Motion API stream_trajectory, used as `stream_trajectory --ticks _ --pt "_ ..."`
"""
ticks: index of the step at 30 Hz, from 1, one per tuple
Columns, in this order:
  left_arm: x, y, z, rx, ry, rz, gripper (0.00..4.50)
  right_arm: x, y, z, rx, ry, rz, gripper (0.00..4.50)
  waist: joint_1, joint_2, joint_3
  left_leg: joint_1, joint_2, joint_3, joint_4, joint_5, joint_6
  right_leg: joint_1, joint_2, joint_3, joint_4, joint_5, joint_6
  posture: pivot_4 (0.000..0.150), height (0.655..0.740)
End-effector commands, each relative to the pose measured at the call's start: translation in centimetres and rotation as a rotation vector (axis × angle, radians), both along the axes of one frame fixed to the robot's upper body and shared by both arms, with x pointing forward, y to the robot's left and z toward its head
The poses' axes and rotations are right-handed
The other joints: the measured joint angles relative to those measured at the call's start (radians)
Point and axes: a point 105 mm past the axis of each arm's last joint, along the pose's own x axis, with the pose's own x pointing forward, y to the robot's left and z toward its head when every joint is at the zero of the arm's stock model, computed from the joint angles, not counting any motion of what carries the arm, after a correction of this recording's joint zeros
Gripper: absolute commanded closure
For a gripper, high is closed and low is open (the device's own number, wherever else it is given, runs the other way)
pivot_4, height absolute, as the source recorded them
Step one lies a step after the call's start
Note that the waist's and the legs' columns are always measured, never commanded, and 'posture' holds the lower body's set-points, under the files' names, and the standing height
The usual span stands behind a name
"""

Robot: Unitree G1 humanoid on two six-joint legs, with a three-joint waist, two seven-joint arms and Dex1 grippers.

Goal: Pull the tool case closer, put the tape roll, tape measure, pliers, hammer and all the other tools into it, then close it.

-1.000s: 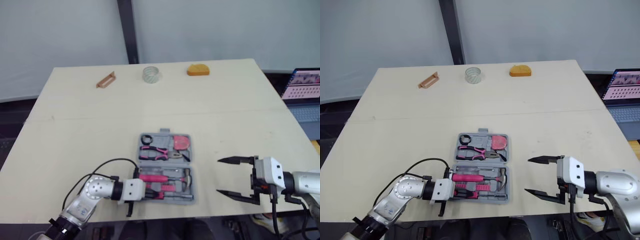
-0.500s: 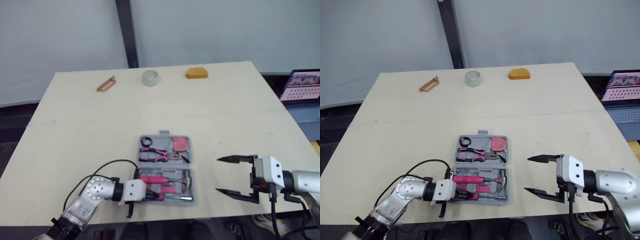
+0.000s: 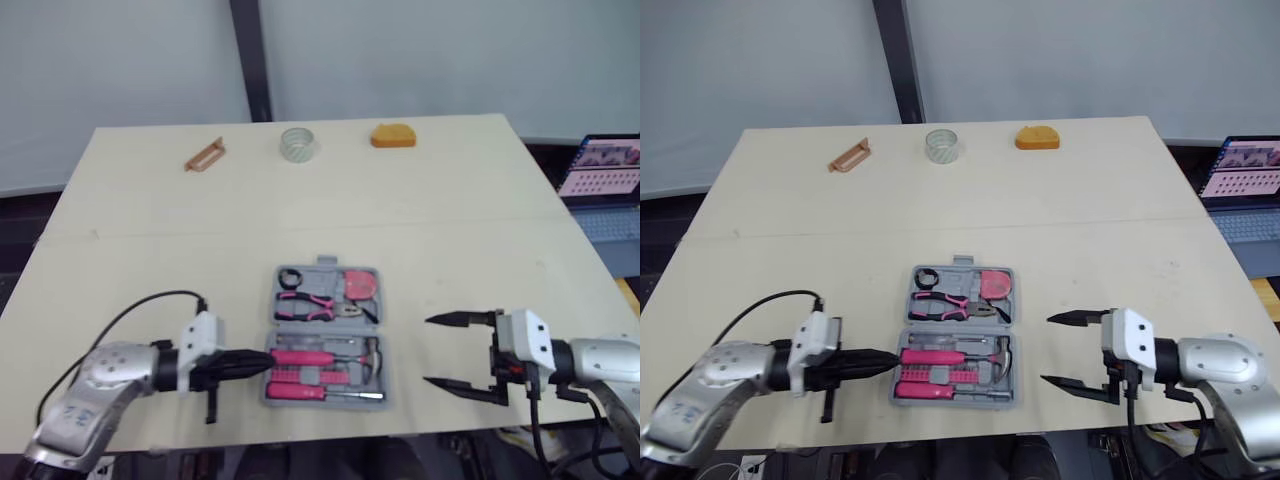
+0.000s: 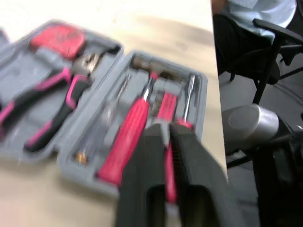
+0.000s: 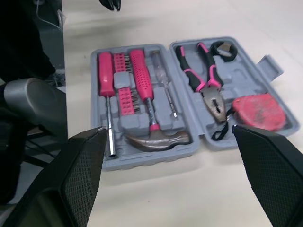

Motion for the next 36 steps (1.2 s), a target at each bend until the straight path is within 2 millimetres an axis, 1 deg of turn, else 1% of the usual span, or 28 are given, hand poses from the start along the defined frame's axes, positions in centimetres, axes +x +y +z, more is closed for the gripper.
stream_trajectory --ticks 1,3,5,6,9,11,12,13,16,18,19,21,22,23,26,28,29,36 --pt "-0.6 2.4 0.3 0.026 -0.021 0.052 2.21 0.0 -0.1 0.2 0.003 0.034 -0.038 0.00 0.000 -0.001 0.001 0.000 0.000 0.000 0.000 0.000 0.000 0.000 0.000 0.000 0.000 0.000 0.000 0.150 0.7400" --pt "-1.4 3.6 -0.3 0.046 -0.001 0.090 1.20 0.0 -0.3 0.0 -0.001 0.035 -0.057 0.00 0.001 -0.002 0.001 -0.001 0.000 0.000 0.000 -0.001 0.000 0.000 0.000 0.000 -0.001 0.000 0.000 0.150 0.7400" --pt "-2.0 4.4 -0.6 0.055 0.009 0.123 0.15 0.0 -0.4 -0.3 -0.002 0.042 -0.076 0.00 0.001 -0.002 0.001 -0.001 0.000 0.000 0.000 -0.002 0.000 -0.001 0.000 0.000 -0.002 0.000 0.000 0.150 0.7400" --pt "-2.0 4.7 -0.7 0.054 0.006 0.145 0.07 -0.1 -0.4 -0.4 -0.002 0.053 -0.082 0.00 0.001 -0.002 0.001 -0.002 0.000 0.000 0.000 -0.002 0.000 -0.001 0.000 0.000 -0.003 0.000 0.000 0.150 0.7400" --pt "-1.8 5.1 -0.7 0.041 -0.002 0.196 0.07 -0.2 -0.6 -0.8 -0.003 0.075 -0.098 0.00 0.006 -0.002 0.001 -0.006 0.000 0.000 0.001 -0.002 0.000 -0.005 0.000 0.000 -0.002 0.000 0.000 0.150 0.7400" --pt "-1.4 5.2 -0.7 0.044 -0.024 0.221 0.07 0.2 -1.0 -1.0 -0.038 0.065 -0.126 0.00 0.004 -0.003 0.001 -0.014 0.000 0.000 0.004 -0.002 0.000 -0.013 0.000 0.000 0.001 0.001 0.001 0.150 0.7400" --pt "-1.4 5.2 -0.8 0.041 -0.018 0.220 0.07 0.3 -1.2 -1.2 -0.077 0.055 -0.135 0.00 0.004 -0.003 0.001 -0.015 0.000 0.000 0.005 -0.002 0.000 -0.015 0.000 0.000 0.002 0.001 0.001 0.150 0.7400" --pt "-1.3 5.2 -0.8 0.041 -0.015 0.219 0.07 0.4 -1.4 -1.3 -0.101 0.047 -0.137 0.00 0.004 -0.003 0.001 -0.015 0.000 0.000 0.005 -0.002 0.000 -0.015 0.000 0.000 0.004 0.001 0.001 0.150 0.7400" --pt "-0.6 5.1 -0.8 0.049 -0.027 0.224 0.07 0.7 -1.2 -1.3 -0.090 0.043 -0.139 0.00 0.003 -0.003 0.001 -0.015 0.000 0.001 0.005 -0.002 0.000 -0.016 0.000 0.001 0.004 0.001 0.001 0.150 0.7400" --pt "-0.2 5.0 -0.9 0.043 -0.019 0.215 0.00 1.1 -1.3 -1.5 -0.095 0.045 -0.155 0.57 0.001 -0.003 0.001 -0.015 0.000 0.001 0.005 -0.001 0.000 -0.016 0.000 0.001 0.005 0.001 0.001 0.150 0.7400" --pt "0.1 5.0 -1.0 0.048 -0.025 0.222 0.27 1.5 -1.4 -1.6 -0.102 0.041 -0.166 0.89 -0.001 -0.003 0.001 -0.015 0.000 0.001 0.006 -0.001 0.000 -0.016 0.000 0.001 0.006 0.001 0.001 0.150 0.7400" --pt "0.8 5.0 -1.4 0.063 -0.016 0.221 0.84 2.3 -1.4 -1.9 -0.110 0.031 -0.182 1.84 0.000 -0.003 0.001 -0.014 0.000 0.001 0.006 -0.001 0.000 -0.016 0.000 0.001 0.006 0.001 0.001 0.150 0.7400" --pt "1.1 4.9 -1.5 0.069 -0.016 0.215 1.36 2.7 -1.3 -2.1 -0.111 0.025 -0.189 2.40 0.000 -0.003 0.001 -0.014 0.000 0.001 0.006 -0.001 0.000 -0.016 0.000 0.001 0.006 0.001 0.001 0.150 0.7400" --pt "1.5 4.7 -1.7 0.071 -0.014 0.212 1.78 3.1 -1.3 -2.3 -0.109 0.020 -0.195 2.83 0.000 -0.003 0.001 -0.014 0.000 0.001 0.006 -0.001 0.000 -0.016 0.000 0.001 0.007 0.001 0.001 0.150 0.7400" --pt "2.9 4.2 -2.0 0.073 -0.024 0.213 3.41 4.4 -0.7 -2.7 -0.100 0.003 -0.208 4.44 0.000 -0.003 0.001 -0.015 0.000 0.001 0.007 -0.001 -0.001 -0.018 0.000 0.001 0.009 0.001 0.001 0.150 0.7400" --pt "4.0 3.8 -2.2 0.081 -0.036 0.209 4.40 5.0 -0.4 -3.2 -0.103 0.001 -0.218 4.50 0.000 -0.003 0.001 -0.015 0.000 0.001 0.007 0.000 0.000 -0.018 0.000 0.001 0.011 0.001 0.001 0.150 0.7400" --pt "4.4 3.7 -2.4 0.088 -0.035 0.205 4.45 5.3 -0.2 -3.5 -0.105 -0.001 -0.217 4.50 0.000 -0.003 0.001 -0.015 0.000 0.001 0.007 0.000 0.000 -0.018 0.000 0.001 0.013 0.001 0.001 0.150 0.7400" --pt "6.8 1.8 -3.3 0.136 -0.062 0.143 4.45 6.6 0.6 -4.4 -0.132 -0.027 -0.228 4.50 0.001 -0.003 0.001 -0.017 0.000 0.002 0.008 0.000 0.000 -0.020 0.000 0.001 0.015 0.001 0.001 0.150 0.7400"
